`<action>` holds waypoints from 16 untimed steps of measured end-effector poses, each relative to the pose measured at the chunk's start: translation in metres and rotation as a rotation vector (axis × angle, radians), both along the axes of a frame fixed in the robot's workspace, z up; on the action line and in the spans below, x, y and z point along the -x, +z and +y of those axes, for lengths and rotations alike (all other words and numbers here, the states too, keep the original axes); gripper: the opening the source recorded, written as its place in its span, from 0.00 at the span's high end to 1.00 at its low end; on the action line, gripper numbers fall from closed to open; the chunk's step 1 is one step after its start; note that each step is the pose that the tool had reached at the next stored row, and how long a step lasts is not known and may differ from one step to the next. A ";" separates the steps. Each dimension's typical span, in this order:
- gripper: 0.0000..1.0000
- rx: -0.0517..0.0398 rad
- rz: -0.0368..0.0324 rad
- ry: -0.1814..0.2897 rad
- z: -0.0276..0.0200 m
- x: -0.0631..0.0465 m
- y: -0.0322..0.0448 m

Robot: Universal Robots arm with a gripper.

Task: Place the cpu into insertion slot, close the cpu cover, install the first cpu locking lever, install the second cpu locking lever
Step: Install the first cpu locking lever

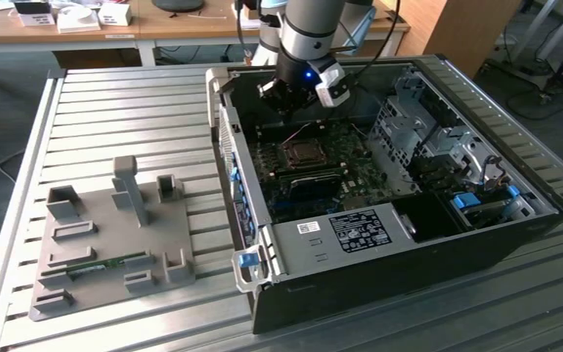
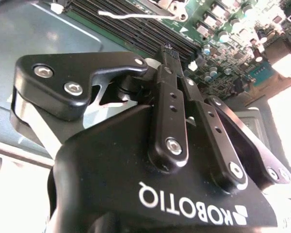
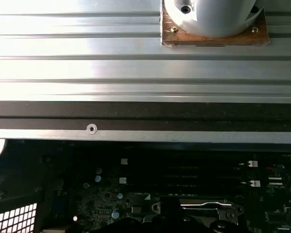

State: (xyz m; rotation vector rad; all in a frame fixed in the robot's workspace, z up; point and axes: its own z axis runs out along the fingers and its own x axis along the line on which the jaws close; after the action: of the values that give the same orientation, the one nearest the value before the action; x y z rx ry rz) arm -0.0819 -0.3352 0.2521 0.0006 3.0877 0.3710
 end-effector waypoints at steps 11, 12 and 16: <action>0.89 -0.0001 -0.0001 0.000 0.0001 -0.002 -0.0055; 0.89 0.0000 0.0000 0.000 0.0001 -0.002 -0.0058; 0.89 0.0000 -0.0001 0.000 0.0001 -0.003 -0.0063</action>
State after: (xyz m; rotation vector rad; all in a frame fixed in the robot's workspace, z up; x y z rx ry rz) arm -0.0789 -0.3351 0.2458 0.0003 3.0876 0.3711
